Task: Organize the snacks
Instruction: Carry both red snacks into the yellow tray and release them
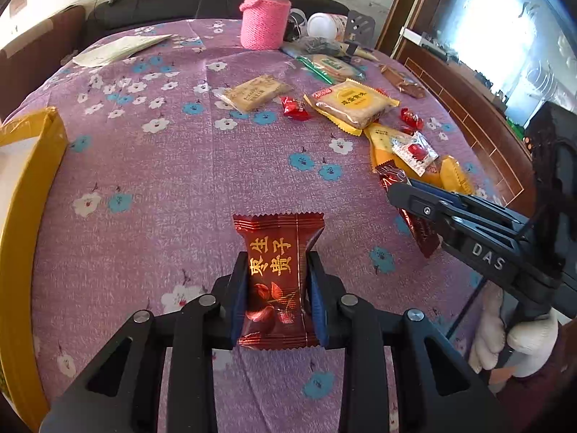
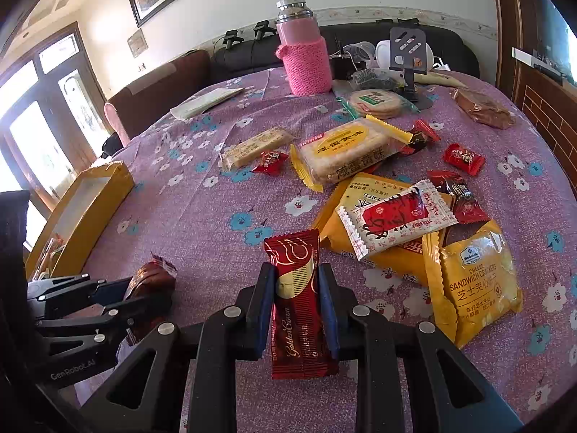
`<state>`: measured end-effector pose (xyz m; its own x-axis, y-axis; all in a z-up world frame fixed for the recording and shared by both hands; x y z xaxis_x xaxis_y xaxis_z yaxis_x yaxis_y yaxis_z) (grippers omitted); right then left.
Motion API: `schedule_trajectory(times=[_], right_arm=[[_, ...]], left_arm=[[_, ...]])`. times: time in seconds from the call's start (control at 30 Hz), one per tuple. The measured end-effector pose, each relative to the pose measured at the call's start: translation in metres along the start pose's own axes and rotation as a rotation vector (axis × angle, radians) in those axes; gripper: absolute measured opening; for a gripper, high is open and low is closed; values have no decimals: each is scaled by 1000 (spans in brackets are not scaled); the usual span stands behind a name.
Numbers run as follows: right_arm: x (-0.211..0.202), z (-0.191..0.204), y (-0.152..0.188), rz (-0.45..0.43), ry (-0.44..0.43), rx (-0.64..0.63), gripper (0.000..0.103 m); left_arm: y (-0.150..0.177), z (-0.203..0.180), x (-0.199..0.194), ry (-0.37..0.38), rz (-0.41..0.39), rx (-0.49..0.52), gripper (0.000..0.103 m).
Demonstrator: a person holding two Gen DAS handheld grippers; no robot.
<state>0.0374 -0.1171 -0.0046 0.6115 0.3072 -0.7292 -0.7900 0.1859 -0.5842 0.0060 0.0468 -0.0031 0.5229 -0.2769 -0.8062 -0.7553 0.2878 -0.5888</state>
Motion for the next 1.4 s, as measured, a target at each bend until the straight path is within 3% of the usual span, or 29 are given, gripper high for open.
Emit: schedule_trajectory(times=[0.1,0.3,0.4,0.63,0.77,0.93,1.17,1.4], right_arm=[[-1,0,0,-6,-7,11,26],[-4,14,4,-4,-37,1,25],[-13,37,6,-3,-70,-17,25],[-35,146,3,74,-299,-59,25],[-29,221,6,144,-382,-115,24],[10,294,26,222,-364,-187,24],[84,336,53,324,-277,-209,24],[102,349,62,337,-255,-207,28]], left_arm=[[4,3,-12,17,-25,-26,27],[18,38,-75,24,-126,-120,27],[27,71,-113,-36,-167,-145,27],[48,176,-173,-229,-187,-257,27],[56,229,-168,-272,-141,-317,27],[69,278,-135,-257,-83,-415,28],[78,312,-102,-227,-41,-493,28],[79,320,-99,-194,-27,-504,33]])
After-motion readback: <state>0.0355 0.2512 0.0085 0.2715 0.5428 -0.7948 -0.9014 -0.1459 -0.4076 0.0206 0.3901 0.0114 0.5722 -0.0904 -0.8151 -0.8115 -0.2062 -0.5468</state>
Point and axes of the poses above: each gripper's, at about its wrist camera, not at the fingertips, and x roughly the way its jaws point, z to its left, y to its underside, the point moved 3 cm from there along x, roughly the way its jaws point, and after that the axes turned 14 degrees about x, right-handed, at the moved point
